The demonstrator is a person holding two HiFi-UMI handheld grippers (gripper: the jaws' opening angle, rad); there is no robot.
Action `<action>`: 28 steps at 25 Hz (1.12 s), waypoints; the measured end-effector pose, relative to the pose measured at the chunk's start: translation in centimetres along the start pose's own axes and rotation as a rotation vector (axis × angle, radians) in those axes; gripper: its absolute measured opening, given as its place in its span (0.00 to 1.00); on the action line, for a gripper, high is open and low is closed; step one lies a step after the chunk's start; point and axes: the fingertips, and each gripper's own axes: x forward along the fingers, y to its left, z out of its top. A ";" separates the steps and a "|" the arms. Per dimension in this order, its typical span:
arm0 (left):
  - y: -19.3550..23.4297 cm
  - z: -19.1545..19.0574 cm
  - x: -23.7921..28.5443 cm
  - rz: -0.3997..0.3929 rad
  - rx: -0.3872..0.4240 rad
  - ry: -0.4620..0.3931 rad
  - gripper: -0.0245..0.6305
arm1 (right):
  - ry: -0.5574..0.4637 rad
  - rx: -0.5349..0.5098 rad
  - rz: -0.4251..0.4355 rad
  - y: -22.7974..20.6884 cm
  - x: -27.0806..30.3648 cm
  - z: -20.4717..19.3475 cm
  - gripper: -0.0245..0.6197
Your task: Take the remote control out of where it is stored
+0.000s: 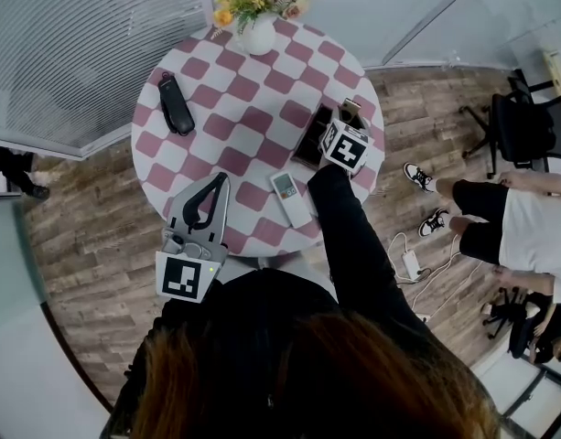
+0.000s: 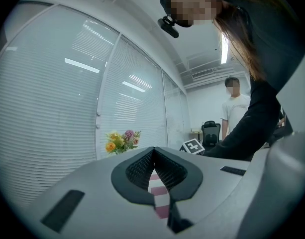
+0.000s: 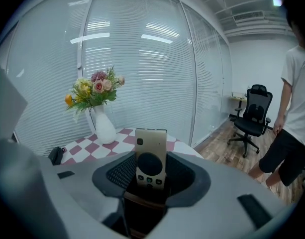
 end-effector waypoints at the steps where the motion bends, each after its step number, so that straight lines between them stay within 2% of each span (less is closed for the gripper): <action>1: 0.0 0.0 0.0 -0.002 0.000 0.000 0.05 | -0.009 -0.003 0.008 0.0 -0.1 0.3 0.34; 19: -1.5 0.5 0.9 -0.050 -0.006 -0.024 0.05 | -0.242 -0.115 0.256 2.6 -9.0 7.6 0.34; 24: -1.8 0.5 0.8 -0.056 -0.005 -0.028 0.05 | -0.267 -0.159 0.316 2.3 -12.6 8.3 0.34; 28: -2.3 0.5 1.0 -0.065 -0.006 -0.033 0.05 | -0.259 -0.183 0.328 1.8 -14.5 7.7 0.34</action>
